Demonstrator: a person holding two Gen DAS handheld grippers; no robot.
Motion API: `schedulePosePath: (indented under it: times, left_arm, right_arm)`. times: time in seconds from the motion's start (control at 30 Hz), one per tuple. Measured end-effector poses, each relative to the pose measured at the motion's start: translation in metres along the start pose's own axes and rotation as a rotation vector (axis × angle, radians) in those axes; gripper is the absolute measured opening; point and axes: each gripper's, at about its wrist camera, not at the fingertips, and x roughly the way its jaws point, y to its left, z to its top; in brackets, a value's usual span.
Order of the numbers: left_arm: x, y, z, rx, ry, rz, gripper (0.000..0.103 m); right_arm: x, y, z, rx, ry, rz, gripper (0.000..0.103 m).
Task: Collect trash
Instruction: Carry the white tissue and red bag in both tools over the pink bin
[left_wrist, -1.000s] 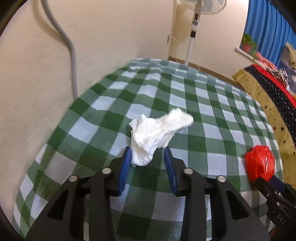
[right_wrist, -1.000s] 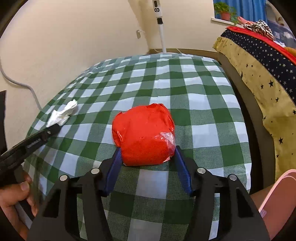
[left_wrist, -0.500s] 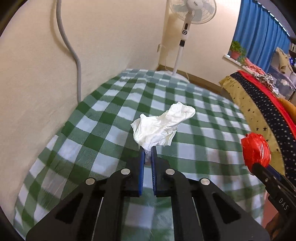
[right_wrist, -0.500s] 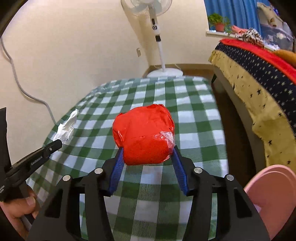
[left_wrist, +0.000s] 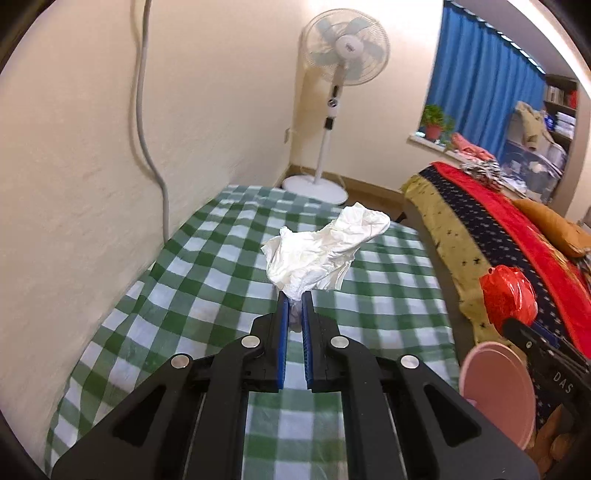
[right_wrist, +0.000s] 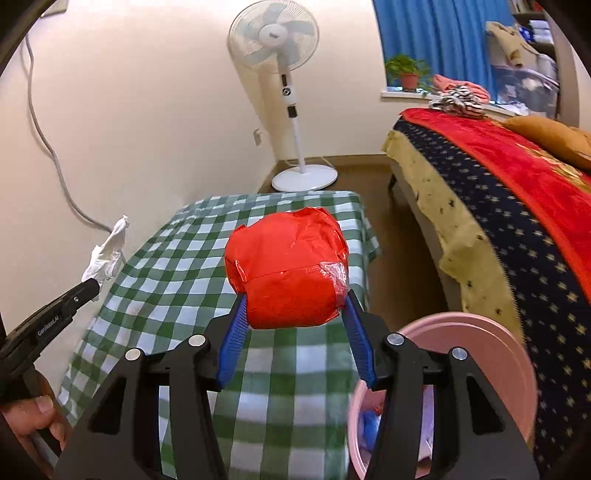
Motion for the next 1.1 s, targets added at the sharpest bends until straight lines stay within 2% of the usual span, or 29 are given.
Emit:
schedulePosePath:
  times: [0.13, 0.27, 0.53, 0.8, 1.1]
  left_arm:
    - [-0.027, -0.016, -0.008, 0.041, -0.028, -0.023, 0.007]
    - [-0.047, -0.028, -0.017, 0.041, -0.04, -0.066, 0.007]
    - [-0.07, -0.05, -0.037, 0.069, -0.058, -0.134, 0.007]
    - [-0.077, -0.075, -0.054, 0.104, -0.054, -0.186, 0.007]
    - [-0.072, -0.104, -0.067, 0.147, -0.047, -0.247, 0.007]
  right_arm:
    - [-0.033, -0.006, -0.006, 0.006, -0.025, -0.015, 0.051]
    - [-0.064, -0.012, -0.01, 0.007, -0.045, -0.03, 0.051]
    - [-0.116, -0.033, -0.019, -0.006, -0.097, -0.086, 0.051]
    - [-0.139, -0.06, -0.033, 0.021, -0.12, -0.151, 0.051]
    - [-0.136, -0.091, -0.049, 0.08, -0.131, -0.236, 0.051]
